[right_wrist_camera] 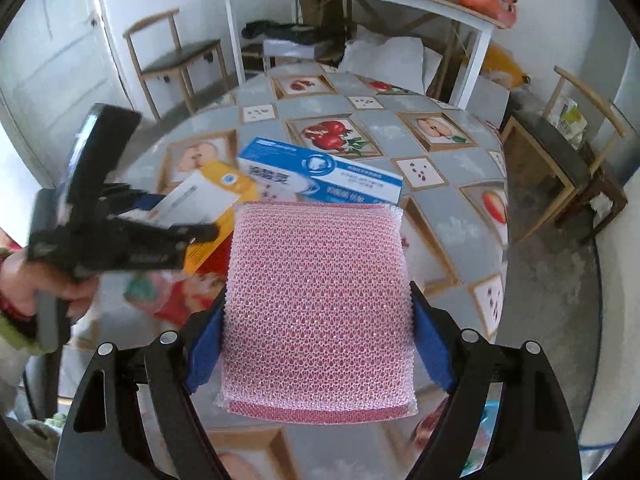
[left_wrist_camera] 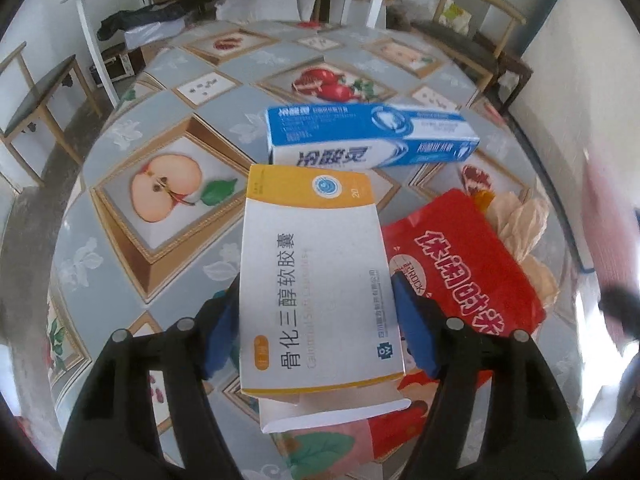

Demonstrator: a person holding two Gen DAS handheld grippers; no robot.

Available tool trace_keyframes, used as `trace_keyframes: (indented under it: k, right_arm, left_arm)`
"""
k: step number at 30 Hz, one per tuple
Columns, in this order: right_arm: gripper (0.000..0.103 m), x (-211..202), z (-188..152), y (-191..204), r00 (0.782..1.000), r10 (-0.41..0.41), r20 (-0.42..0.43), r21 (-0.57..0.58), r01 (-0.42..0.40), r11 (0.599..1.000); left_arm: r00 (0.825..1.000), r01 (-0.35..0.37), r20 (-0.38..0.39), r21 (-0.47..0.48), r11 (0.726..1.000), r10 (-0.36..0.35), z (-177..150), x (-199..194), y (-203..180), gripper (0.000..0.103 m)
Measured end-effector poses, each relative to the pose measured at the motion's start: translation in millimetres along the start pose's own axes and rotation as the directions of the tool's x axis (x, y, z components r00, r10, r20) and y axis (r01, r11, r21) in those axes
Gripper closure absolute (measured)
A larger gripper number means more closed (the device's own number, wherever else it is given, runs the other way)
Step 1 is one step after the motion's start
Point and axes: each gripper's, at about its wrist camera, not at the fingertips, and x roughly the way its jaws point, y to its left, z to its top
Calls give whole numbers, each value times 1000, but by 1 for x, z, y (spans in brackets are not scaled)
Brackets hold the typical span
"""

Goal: Collect trash
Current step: 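Lift the medicine box with the left tool while the right tool lifts the pink sponge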

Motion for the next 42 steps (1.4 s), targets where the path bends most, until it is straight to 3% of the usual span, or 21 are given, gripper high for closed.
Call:
trace_keyframes:
  k: [5,8,11,14,18,21,24,26,30,42]
  right_arm:
    - [23,-26,-23,5,998,37,43,63,-40,997]
    - [23,-30,-40,12,998,48,33,73,-50,996]
    - [23,-29,-65,20,999,37,-5,78,-36,996]
    - [23,-21,-91,23,997,21,-69,108,-13,994]
    - [22,-2,-116,20,990,8,-139,165,16,986]
    - [22,9,-126,21,985,-45,-168,163,73,984]
    - [22,14,-131,26,979,-66,-191,133,92,987]
    - [20,12,-134,27,980,-66,-189,125,90,988]
    - [16,11,-137,29,978,-82,-192,112,105,988]
    - [15,18,-149,42,957,-152,-246,28,164,986]
  left_arm:
    - [994,38,100,-28,999,-35,-14,-44,9,36]
    - [982,107,159,-48,993,-98,-43,-85,11,36]
    - [968,215,152,-87,973,-200,-82,-109,8,35]
    - [964,249,120,-97,964,-237,-117,-118,-2,35]
    - [978,207,56,-94,974,-203,-157,-106,-22,35]
    - [992,122,26,-53,991,-121,-171,-92,-34,34]
    - [992,128,5,-55,990,-128,-177,-84,-38,34]
    - [991,131,5,-64,989,-131,-179,-83,-38,27]
    - [996,87,-3,-34,996,-87,-180,-79,-41,25]
    - [999,35,-33,-6,999,-35,-188,-73,-48,25]
